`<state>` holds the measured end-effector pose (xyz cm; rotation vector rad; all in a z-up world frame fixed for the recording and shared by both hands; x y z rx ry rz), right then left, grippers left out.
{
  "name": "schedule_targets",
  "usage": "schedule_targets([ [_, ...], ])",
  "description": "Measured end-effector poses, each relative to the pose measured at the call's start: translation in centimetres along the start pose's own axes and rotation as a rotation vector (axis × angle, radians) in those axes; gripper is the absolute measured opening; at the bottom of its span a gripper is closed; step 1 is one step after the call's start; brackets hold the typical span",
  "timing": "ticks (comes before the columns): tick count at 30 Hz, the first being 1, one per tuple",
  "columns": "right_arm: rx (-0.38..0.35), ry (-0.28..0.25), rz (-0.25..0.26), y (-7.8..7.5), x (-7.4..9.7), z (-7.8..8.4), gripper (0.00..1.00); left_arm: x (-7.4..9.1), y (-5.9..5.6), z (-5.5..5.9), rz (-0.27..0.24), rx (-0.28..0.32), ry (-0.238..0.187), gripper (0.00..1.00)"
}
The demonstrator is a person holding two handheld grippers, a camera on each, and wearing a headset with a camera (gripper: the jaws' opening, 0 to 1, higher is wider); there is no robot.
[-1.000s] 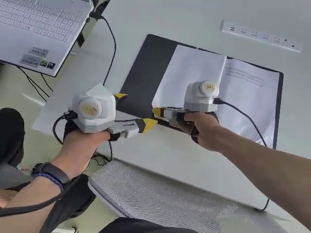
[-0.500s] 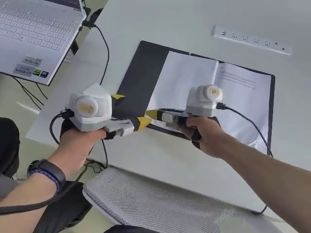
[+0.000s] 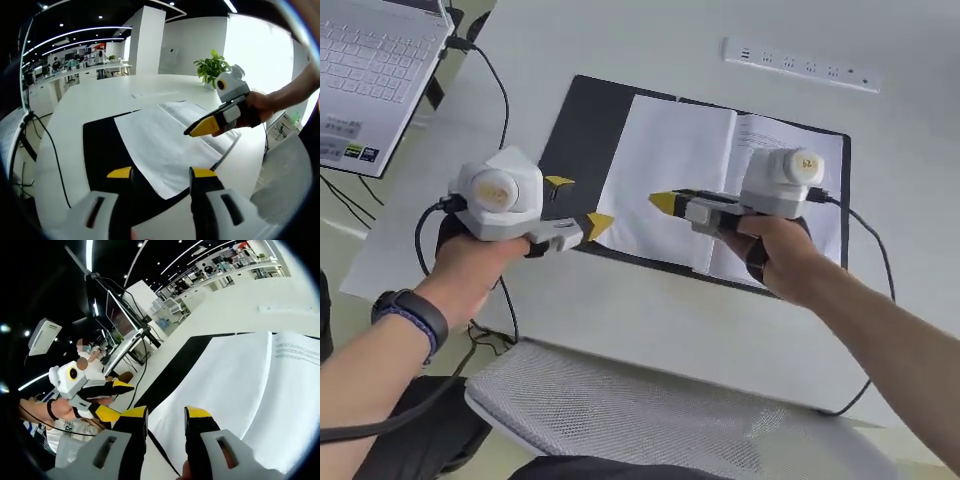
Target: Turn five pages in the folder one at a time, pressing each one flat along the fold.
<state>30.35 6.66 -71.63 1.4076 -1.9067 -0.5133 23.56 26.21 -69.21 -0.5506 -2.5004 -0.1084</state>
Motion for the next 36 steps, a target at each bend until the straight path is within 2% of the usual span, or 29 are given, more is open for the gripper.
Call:
schedule_targets([
  [4,0.003,-0.013,0.026,0.3,1.4,0.0,0.27,-1.2,-0.2,0.4,0.02,-0.009,0.013,0.39],
  [10,-0.029,-0.051,0.061,0.3,3.4,0.6,0.26,-2.6,-0.6,1.9,0.042,-0.022,0.055,0.34],
  [17,-0.062,-0.066,0.082,0.0,4.9,1.6,0.25,-3.8,-1.2,3.1,0.06,-0.039,0.092,0.25],
  [20,-0.073,-0.074,0.086,-0.2,5.1,1.8,0.25,-4.2,-1.3,3.4,0.061,-0.042,0.097,0.22],
  [24,-0.076,-0.078,0.088,-0.4,5.2,1.6,0.24,-4.6,-1.3,4.3,0.055,-0.055,0.128,0.19],
  [26,-0.08,-0.078,0.088,-0.5,5.1,1.5,0.24,-4.6,-1.1,4.9,0.038,-0.106,0.158,0.18],
  [27,-0.081,-0.078,0.088,-0.7,5.1,1.5,0.24,-4.6,-1.2,4.7,0.029,-0.12,0.124,0.16],
  [29,-0.083,-0.077,0.088,-0.9,5.0,1.4,0.24,-4.3,-1.2,4.6,0.037,-0.09,0.135,0.17],
  [36,-0.07,-0.069,0.08,-1.8,4.8,0.4,0.24,-4.2,-1.3,4.5,0.036,-0.129,0.136,0.18],
])
Point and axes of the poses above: the centre of the closed fingertips' face, and the gripper's own axes: x roughly backward along the fingers, y roughly to its left, z roughly out of its underside, the point moved 8 cm from there along x, roughly backward along the fingers, and after that the axes turned 11 degrees about -z, right-handed, at the moved point
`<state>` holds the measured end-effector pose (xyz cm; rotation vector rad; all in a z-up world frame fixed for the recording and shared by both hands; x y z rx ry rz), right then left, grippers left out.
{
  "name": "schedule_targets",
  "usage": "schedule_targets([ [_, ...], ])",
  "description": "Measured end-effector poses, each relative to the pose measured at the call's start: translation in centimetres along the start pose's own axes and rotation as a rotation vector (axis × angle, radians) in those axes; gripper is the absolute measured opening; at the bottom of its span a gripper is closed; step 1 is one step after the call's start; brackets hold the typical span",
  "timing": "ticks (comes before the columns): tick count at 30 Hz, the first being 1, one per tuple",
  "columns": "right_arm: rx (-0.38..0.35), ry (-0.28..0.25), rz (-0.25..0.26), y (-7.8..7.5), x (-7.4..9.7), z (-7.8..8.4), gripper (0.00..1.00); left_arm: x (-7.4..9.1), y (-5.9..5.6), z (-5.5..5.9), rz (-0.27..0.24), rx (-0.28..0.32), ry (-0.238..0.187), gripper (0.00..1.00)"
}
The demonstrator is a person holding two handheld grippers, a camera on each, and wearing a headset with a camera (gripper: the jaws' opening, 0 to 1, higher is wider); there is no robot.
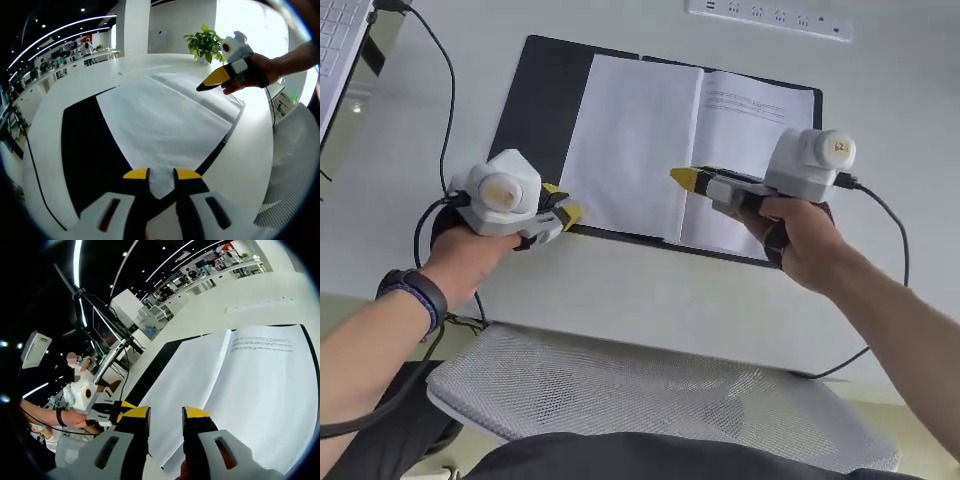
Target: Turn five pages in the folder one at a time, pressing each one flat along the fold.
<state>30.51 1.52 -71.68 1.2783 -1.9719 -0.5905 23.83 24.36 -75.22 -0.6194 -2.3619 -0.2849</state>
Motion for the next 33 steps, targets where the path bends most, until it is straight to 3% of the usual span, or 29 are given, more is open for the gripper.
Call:
schedule_targets([
  [15,0.04,-0.01,0.004,-3.8,-1.3,-4.4,0.17,-0.4,0.3,-0.1,-0.006,0.026,0.003,0.18],
  [20,0.017,-0.015,-0.002,-4.7,-2.2,-4.2,0.13,-0.5,0.4,-0.2,-0.01,0.04,0.005,0.17],
  [24,-0.008,0.003,-0.012,-5.3,-2.7,-3.2,0.03,-0.5,0.4,-0.2,-0.013,0.044,0.008,0.16],
  [28,-0.032,0.028,0.016,-6.3,-2.9,-2.0,0.0,-0.5,0.3,-0.3,-0.012,0.042,0.012,0.16],
  [29,-0.037,0.009,0.008,-6.3,-2.9,-2.1,0.0,-0.5,0.3,-0.3,-0.012,0.042,0.013,0.16],
  [30,-0.087,-0.016,0.0,-6.2,-2.8,-2.2,0.0,-0.5,0.3,-0.3,-0.012,0.044,0.014,0.16],
  [33,-0.082,-0.016,-0.008,-6.2,-2.6,-2.2,0.0,-0.5,0.5,-0.2,-0.014,0.068,0.012,0.14],
])
Point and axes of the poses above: the centre of the closed fingertips' face, and the gripper's own axes: x roughly backward along the fingers, y roughly to its left, z roughly out of its underside, the point moved 8 cm from there along x, roughly backward along the fingers, and after that the axes turned 11 degrees about -z, right-handed, at the moved point
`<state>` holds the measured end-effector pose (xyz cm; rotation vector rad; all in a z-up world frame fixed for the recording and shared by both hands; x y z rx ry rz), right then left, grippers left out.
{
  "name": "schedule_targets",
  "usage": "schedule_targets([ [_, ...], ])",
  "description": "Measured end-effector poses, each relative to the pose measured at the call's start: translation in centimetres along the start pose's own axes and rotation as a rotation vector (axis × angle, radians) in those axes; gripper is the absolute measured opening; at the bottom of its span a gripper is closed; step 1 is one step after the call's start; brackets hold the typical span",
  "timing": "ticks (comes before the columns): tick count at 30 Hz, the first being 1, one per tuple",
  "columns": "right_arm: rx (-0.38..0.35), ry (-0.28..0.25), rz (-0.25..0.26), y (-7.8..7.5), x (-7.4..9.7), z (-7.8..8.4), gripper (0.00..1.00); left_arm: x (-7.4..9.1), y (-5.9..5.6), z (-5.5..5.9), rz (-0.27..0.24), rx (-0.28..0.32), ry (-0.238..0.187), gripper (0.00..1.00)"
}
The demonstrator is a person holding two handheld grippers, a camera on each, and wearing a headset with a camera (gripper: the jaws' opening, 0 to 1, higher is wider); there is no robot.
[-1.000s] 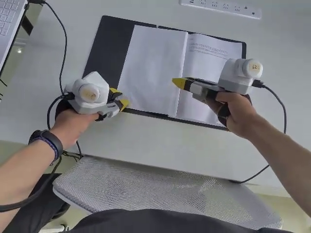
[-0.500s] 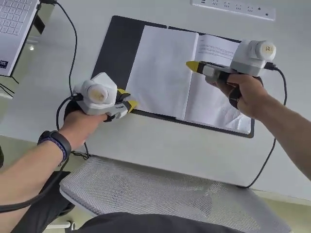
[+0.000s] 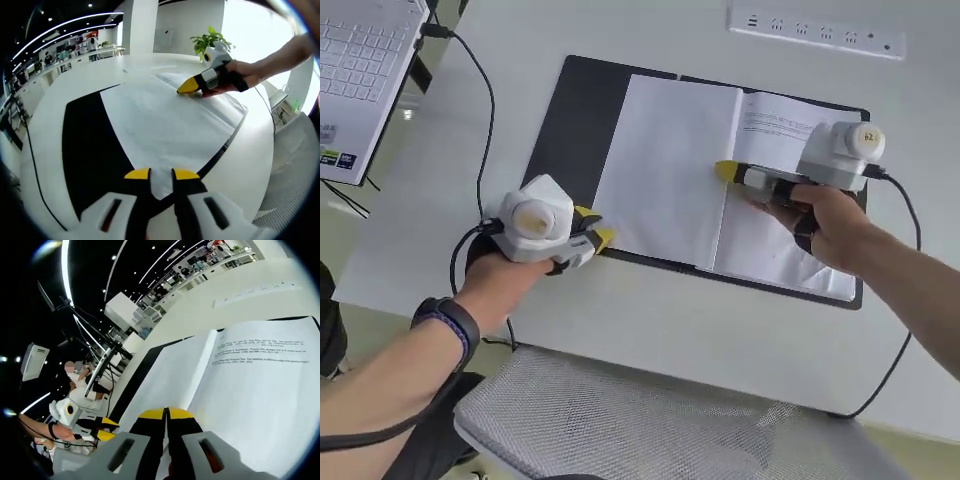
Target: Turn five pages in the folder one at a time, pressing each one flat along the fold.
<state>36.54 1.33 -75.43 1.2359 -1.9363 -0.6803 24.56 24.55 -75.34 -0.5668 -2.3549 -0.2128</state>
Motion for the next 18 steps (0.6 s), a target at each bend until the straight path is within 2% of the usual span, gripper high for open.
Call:
schedule_targets([
  [7,-0.014,-0.018,-0.021,-0.2,-0.1,-0.3,0.0,0.0,-0.2,0.1,0.001,-0.003,-0.001,0.15],
  [13,-0.032,-0.057,-0.001,-1.1,-0.6,-1.4,0.0,0.0,-0.2,0.1,-0.001,0.001,0.0,0.15],
  [17,-0.055,-0.082,-0.003,-2.2,-1.3,-2.6,0.0,0.1,-0.2,0.0,0.001,0.0,0.003,0.15],
  [18,-0.06,-0.092,-0.002,-3.1,-1.7,-3.4,0.0,0.2,-0.3,0.0,0.001,-0.001,0.004,0.15],
])
Point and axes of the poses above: the centre of the closed fingertips' face, and the gripper's own axes: x roughly backward along the fingers, y roughly to its left, z roughly out of its underside, the point moved 8 cm from there along x, roughly backward along the fingers, and after that the axes turned 11 degrees about -z, right-handed, at the moved point
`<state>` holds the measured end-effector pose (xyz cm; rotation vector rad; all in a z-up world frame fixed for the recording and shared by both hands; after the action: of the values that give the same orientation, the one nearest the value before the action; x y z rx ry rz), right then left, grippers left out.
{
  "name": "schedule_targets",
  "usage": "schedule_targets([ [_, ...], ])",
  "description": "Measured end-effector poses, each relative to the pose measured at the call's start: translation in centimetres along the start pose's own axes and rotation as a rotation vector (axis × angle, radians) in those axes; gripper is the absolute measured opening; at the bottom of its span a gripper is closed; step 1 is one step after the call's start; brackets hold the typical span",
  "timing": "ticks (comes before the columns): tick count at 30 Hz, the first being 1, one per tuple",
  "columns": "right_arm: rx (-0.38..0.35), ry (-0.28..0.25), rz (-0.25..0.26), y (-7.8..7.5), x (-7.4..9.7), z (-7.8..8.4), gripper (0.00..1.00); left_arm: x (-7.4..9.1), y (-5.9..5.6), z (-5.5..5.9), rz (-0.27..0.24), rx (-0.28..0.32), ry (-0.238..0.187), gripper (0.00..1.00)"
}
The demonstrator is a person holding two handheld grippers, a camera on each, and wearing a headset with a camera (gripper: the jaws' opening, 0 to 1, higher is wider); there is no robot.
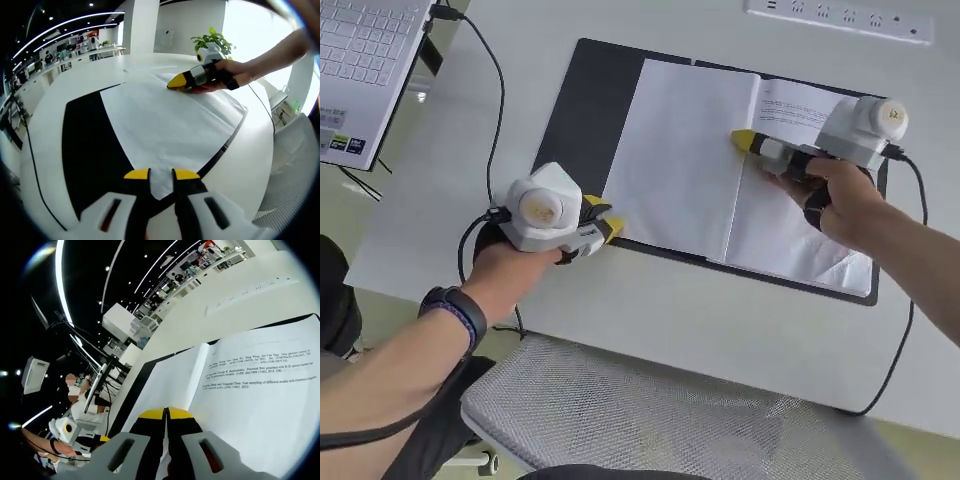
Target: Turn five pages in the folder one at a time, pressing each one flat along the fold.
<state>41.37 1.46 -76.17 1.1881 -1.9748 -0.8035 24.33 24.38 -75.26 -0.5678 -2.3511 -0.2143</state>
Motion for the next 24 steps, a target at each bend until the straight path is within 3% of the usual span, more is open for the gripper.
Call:
schedule_targets([
  [3,-0.009,-0.028,0.001,-0.2,-0.4,-0.7,0.0,0.1,0.0,-0.1,0.0,-0.002,0.003,0.15],
  [9,-0.101,-0.176,0.018,-2.0,-1.1,-2.3,0.0,0.2,-0.1,-0.1,-0.001,0.001,0.007,0.15],
  [16,-0.145,-0.251,0.035,-3.2,-1.7,-3.6,0.0,0.2,-0.1,-0.2,-0.001,-0.003,0.01,0.15],
  [18,-0.168,-0.285,0.046,-4.3,-1.9,-4.3,0.0,0.2,0.0,-0.2,0.0,-0.002,0.012,0.15],
  [24,-0.188,-0.327,0.068,-5.4,-2.4,-5.4,0.0,0.2,-0.1,-0.1,-0.001,-0.002,0.011,0.16],
])
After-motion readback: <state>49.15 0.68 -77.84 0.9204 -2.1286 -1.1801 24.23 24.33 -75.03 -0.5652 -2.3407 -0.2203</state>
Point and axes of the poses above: the centre of the closed fingertips' face, and the gripper's own axes: x roughly backward along the fingers, y roughly to its left, z roughly out of its underside, the point moved 8 cm from there along x, roughly backward along the fingers, and after that the axes turned 11 degrees about -z, right-handed, at the moved point
